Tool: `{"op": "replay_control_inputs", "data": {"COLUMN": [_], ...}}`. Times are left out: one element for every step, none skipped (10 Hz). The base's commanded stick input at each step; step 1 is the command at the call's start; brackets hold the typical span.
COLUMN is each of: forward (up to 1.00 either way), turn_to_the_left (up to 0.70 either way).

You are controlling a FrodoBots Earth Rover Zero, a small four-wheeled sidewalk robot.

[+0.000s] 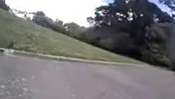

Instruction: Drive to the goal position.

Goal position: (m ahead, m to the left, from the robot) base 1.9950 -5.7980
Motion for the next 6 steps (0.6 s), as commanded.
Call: {"op": "replay_control_inputs", "data": {"forward": [0.0, 0.0, 0.0, 0.0, 0.0, 0.0], "turn_to_the_left": [0.67, 0.67, 0.67, 0.67, 0.67, 0.67]}}
